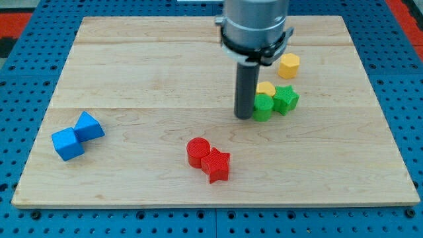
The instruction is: Move the arm towards the yellow star
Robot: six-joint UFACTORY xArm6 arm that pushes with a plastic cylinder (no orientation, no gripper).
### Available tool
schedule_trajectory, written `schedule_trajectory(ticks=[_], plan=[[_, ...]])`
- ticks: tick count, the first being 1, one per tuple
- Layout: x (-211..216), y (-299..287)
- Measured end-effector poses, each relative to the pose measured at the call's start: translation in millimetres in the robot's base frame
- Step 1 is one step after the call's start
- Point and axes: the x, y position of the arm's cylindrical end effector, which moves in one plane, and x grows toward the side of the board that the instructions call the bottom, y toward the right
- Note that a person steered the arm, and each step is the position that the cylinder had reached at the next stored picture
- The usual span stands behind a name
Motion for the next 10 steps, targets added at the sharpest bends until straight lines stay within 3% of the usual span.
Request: schedule_trajectory(ticks=[3, 10], plan=[[-9, 74], [-40, 60]])
